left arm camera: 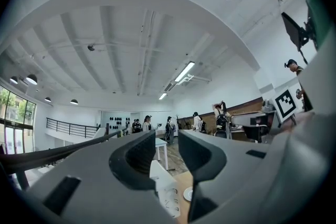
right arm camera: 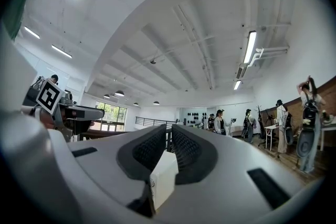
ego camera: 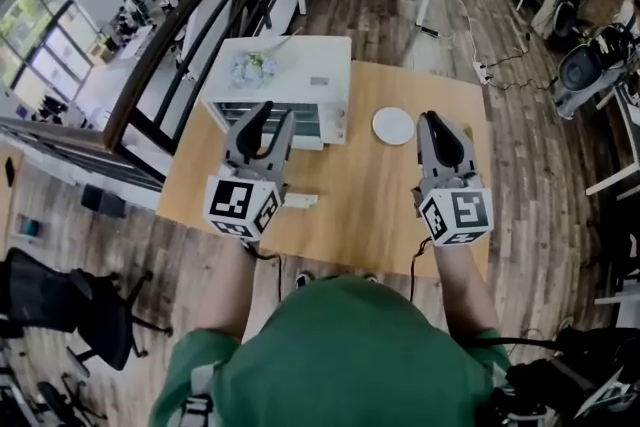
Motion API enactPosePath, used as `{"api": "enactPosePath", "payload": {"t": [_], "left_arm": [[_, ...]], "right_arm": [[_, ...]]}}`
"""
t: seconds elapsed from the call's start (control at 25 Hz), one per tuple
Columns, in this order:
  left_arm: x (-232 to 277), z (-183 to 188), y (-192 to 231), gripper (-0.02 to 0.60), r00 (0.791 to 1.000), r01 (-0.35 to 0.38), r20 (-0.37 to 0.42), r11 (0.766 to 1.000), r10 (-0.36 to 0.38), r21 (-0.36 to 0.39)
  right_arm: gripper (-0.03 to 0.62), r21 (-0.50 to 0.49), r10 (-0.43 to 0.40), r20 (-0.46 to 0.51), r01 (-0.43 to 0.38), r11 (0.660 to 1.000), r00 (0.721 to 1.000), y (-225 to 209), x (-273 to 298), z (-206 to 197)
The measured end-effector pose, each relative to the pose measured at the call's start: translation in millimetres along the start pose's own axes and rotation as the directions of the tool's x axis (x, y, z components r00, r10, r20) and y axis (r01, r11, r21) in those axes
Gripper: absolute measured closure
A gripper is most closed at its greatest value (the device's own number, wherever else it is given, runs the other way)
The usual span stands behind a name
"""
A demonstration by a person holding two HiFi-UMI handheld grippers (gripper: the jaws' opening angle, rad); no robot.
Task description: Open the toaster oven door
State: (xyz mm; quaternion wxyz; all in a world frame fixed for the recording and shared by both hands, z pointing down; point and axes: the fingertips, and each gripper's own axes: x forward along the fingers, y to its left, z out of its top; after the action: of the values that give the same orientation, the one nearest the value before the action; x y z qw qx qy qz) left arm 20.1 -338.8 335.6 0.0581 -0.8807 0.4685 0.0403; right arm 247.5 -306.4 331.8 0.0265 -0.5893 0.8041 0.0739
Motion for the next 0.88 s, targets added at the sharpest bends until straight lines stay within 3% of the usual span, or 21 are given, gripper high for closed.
{"api": "enactPosePath", "payload": {"t": [0.88], "left_arm": [[-15.3,5.5,-0.7,0.453,1.000,-0.013,0.007,1.000,0.012,0.008]], "right_arm": [[0.543,0.007,0.036,0.005,-0.036,0.999,0.999,16.5,-3.4,1.3]]}}
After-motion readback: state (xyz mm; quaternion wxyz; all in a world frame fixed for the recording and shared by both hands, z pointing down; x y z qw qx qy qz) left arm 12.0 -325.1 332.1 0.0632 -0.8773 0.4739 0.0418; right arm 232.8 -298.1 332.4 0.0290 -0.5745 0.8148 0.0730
